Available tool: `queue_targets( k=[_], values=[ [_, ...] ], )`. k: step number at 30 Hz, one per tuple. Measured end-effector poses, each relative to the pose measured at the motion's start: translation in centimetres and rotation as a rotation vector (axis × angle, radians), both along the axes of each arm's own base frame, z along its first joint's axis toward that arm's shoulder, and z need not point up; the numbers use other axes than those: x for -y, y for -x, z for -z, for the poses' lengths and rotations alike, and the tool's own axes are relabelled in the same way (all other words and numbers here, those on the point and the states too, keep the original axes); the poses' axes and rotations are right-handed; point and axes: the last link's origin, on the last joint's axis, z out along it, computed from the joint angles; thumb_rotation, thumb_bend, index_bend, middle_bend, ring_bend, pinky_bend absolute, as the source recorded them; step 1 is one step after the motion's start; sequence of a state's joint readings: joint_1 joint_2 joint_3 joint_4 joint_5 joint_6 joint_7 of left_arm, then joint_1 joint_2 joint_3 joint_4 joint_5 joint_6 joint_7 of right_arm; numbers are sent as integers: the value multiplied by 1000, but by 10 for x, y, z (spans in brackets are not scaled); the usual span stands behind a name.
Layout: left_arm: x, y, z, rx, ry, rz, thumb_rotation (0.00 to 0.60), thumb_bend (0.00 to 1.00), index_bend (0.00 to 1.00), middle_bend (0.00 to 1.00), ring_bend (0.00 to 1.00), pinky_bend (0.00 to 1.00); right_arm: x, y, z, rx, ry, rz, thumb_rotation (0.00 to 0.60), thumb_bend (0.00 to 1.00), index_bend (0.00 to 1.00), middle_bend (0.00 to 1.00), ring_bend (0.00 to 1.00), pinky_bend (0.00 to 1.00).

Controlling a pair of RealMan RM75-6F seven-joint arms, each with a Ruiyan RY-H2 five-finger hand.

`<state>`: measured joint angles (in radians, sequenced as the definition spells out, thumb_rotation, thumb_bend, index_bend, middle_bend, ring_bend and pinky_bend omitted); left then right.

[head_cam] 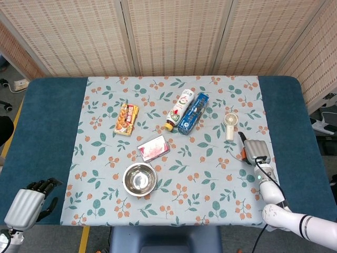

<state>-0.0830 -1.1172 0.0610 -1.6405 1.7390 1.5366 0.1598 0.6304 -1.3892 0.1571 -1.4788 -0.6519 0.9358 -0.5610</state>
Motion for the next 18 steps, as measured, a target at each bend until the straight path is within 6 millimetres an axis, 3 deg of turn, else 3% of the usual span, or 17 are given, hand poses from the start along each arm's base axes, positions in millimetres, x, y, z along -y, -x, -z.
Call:
queue_targets(
  k=[18],
  values=[
    [0,0,1,-4,2,0,600,432,322,312,371,489,16,16,2,41,31,45,600,774,4,698,571,577]
  ],
)
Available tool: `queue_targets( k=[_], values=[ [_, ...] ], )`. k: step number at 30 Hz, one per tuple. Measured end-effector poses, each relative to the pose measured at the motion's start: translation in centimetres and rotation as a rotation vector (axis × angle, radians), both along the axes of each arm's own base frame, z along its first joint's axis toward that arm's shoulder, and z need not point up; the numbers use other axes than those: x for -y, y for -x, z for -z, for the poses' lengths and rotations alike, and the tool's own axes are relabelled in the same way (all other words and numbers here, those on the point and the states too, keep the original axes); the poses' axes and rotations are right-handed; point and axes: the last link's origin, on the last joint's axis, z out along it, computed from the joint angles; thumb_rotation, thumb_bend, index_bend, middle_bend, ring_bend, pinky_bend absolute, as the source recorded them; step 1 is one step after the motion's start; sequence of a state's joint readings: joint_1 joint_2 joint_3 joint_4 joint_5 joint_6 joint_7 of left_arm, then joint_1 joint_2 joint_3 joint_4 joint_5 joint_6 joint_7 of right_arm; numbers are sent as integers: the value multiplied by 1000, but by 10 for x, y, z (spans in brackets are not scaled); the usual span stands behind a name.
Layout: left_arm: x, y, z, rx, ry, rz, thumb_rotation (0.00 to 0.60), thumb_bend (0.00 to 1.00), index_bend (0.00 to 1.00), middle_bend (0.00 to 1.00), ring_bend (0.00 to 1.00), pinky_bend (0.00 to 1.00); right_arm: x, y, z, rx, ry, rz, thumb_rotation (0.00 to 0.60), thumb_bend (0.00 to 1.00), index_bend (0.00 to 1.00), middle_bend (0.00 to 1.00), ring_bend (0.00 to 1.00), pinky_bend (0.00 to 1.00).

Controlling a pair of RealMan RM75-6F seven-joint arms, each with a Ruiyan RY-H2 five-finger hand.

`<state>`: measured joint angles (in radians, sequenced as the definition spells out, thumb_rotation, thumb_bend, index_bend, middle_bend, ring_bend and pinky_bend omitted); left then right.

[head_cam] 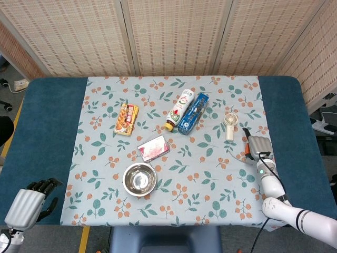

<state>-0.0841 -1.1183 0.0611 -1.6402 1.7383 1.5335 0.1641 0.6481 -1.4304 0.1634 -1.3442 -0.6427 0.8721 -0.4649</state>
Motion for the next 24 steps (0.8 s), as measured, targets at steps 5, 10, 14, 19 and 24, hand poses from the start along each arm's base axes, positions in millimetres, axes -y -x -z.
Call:
queue_targets(
  k=[5,10,14,19,24],
  values=[
    [1,0,0,1,-1,1,600,431,322,312,371,490,0,0,3,2,-5,-3,600,774,4,698,571,577],
    [0,0,0,2,0,0,600,431,322,312,371,490,-1,0,5,1,-16,-5,600,774,4,698,571,577],
    [0,0,-1,3,-1,2,600,432,322,312,371,489,-2,0,7,1,-21,-4,600,775,4,698,571,577],
    [0,0,0,2,0,2,600,432,322,312,371,490,-2,0,11,4,-29,-4,600,775,4,698,571,577],
    [0,0,-1,7,-2,1,600,431,322,312,371,490,-2,0,14,3,-34,-6,600,774,4,698,571,577]
  ],
)
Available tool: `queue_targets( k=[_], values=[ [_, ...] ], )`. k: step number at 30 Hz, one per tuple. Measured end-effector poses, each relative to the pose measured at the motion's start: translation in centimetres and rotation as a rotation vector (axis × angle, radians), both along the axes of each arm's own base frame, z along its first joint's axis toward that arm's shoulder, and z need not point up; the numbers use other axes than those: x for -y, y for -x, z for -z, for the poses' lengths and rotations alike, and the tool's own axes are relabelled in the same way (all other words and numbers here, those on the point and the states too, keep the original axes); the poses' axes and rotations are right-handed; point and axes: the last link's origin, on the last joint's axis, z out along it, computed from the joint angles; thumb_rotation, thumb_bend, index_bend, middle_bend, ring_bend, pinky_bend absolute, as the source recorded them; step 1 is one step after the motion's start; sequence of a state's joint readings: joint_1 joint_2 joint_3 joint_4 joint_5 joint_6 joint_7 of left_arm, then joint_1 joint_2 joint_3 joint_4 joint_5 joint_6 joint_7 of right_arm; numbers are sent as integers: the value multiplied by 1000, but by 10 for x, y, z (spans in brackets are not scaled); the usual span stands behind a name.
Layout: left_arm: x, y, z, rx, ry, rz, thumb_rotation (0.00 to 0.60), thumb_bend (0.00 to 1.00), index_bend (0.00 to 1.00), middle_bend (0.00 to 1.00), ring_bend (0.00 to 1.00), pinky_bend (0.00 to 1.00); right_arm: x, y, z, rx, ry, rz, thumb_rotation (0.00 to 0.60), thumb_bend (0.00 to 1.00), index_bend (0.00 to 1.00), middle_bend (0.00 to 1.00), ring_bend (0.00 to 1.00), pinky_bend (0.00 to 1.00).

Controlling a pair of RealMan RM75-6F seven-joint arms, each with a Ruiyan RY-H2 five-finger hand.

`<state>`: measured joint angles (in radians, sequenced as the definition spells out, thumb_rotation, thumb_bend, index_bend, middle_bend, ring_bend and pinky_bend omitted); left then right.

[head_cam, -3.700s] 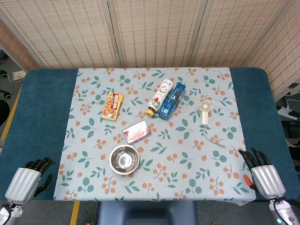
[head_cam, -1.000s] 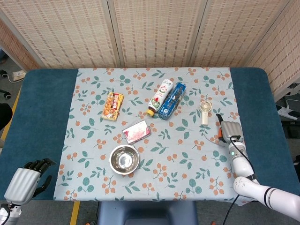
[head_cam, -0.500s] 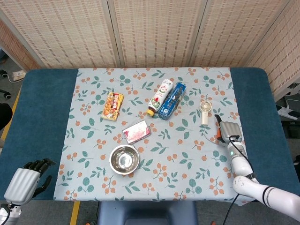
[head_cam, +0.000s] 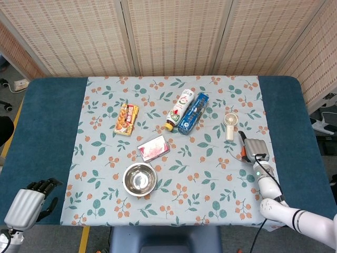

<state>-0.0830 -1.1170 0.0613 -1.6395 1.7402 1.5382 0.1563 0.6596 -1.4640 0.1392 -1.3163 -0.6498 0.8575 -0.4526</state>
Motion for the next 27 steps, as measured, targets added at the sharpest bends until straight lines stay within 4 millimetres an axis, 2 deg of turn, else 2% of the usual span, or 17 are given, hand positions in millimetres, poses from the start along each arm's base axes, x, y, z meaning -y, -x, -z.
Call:
queue_targets(
  k=[27],
  values=[
    [-1,0,-1,2,0,-2,600,431,322,312,371,490,10,-7,9,2,17,-15,600,776,4,698,571,577]
  ],
)
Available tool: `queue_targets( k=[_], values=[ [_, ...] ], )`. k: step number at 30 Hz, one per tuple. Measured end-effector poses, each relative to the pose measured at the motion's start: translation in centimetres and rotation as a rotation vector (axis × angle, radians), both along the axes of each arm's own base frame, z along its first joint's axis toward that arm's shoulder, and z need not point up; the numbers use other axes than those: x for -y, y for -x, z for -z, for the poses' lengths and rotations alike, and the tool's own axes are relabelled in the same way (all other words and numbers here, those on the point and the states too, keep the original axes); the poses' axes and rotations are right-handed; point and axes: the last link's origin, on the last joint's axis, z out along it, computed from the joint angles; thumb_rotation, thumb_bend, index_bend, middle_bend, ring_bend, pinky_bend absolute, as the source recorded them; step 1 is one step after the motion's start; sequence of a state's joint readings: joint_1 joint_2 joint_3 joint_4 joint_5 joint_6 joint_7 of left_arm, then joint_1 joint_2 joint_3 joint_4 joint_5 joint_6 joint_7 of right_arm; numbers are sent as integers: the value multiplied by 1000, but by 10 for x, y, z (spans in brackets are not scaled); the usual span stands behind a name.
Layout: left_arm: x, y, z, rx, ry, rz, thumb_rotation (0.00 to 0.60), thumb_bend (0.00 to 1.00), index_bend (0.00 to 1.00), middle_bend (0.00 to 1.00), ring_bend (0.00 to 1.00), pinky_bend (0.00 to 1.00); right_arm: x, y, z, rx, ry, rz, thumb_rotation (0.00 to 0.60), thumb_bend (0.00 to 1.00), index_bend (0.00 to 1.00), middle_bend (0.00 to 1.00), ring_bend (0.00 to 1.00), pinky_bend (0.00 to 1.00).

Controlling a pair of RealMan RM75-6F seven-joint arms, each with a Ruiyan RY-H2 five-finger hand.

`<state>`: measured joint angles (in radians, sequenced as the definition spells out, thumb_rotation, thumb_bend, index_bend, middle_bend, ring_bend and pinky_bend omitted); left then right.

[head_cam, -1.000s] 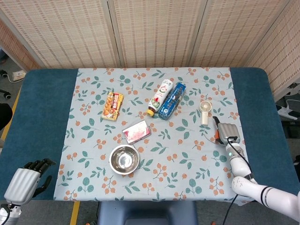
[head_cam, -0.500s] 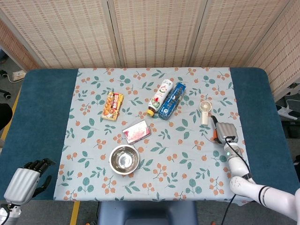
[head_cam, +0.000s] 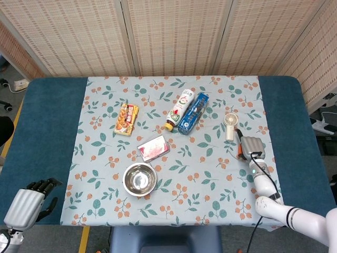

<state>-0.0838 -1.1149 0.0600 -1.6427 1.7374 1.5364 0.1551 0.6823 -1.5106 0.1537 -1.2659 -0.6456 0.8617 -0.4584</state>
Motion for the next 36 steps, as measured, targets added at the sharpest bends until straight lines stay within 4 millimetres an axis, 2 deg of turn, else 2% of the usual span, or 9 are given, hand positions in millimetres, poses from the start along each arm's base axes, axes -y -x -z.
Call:
queue_targets(
  k=[36],
  values=[
    [-1,1,-1,4,0,-7,600,432,323,312,371,490,10,-2,9,7,0,7,600,776,4,698,571,577]
  ],
)
